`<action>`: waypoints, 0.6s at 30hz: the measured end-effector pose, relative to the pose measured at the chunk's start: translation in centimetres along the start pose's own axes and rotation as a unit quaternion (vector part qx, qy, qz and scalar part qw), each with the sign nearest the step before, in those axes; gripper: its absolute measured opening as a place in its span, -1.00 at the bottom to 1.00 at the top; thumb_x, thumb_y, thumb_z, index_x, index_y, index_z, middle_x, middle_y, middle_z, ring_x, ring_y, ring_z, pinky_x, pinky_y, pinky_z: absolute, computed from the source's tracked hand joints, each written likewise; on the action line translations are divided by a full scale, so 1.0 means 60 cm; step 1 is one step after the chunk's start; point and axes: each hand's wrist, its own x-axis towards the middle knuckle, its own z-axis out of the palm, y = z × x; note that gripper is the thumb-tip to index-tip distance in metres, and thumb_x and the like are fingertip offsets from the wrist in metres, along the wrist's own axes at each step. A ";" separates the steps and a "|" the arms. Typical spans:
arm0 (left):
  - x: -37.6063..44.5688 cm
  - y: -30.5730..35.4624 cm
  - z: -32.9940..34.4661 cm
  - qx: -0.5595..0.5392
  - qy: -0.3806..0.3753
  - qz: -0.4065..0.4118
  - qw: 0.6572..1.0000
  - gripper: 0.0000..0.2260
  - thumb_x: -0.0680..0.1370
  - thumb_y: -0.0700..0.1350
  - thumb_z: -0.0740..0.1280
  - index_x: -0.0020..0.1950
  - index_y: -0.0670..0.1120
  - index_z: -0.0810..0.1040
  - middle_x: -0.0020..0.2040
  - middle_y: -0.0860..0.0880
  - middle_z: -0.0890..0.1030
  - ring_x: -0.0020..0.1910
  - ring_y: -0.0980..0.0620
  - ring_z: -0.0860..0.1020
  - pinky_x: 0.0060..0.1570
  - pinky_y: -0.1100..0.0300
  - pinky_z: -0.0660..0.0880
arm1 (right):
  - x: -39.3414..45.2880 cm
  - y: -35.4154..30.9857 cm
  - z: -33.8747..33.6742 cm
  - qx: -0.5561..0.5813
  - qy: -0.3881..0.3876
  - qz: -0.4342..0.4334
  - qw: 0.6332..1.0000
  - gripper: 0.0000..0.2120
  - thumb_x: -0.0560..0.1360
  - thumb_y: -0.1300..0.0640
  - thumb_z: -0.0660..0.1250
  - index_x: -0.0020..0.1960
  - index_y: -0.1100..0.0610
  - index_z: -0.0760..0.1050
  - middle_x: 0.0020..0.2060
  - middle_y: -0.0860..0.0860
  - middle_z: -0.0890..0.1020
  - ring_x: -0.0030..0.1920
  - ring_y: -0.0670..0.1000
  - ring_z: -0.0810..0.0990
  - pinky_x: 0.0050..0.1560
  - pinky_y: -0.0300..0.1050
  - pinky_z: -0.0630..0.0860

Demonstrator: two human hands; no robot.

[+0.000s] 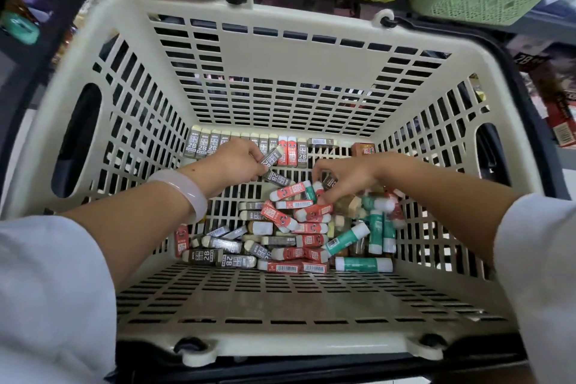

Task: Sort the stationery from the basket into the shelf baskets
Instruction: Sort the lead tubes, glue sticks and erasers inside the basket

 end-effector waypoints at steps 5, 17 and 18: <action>-0.004 0.007 0.001 0.001 -0.005 0.009 1.000 -0.92 0.51 -0.24 0.34 -0.11 -0.11 0.46 -0.18 -0.11 0.55 -0.18 -0.04 0.52 0.01 0.05 0.49 | -0.048 -0.017 0.045 0.218 -0.063 -0.057 0.972 -0.73 0.47 0.07 0.33 0.12 -0.05 0.34 0.07 0.16 0.54 0.00 0.16 0.62 -0.07 -0.05 0.59; -0.010 0.013 0.001 0.020 0.012 0.033 0.999 -0.89 0.51 -0.21 0.34 0.01 -0.19 0.52 -0.06 -0.10 0.51 -0.07 -0.05 0.47 0.03 0.10 0.42 | -0.040 0.036 0.006 -0.157 0.333 0.041 0.929 -0.57 0.52 0.06 0.26 0.35 0.10 0.30 0.19 0.13 0.47 0.12 0.09 0.51 0.14 -0.04 0.49; -0.010 0.013 0.001 0.024 0.014 0.032 0.999 -0.88 0.51 -0.21 0.34 0.02 -0.19 0.52 -0.05 -0.10 0.51 -0.04 -0.06 0.47 0.06 0.09 0.42 | -0.035 0.049 0.004 -0.219 0.306 0.073 0.924 -0.49 0.50 -0.01 0.27 0.39 0.09 0.25 0.26 0.15 0.41 0.24 0.13 0.41 0.25 0.02 0.38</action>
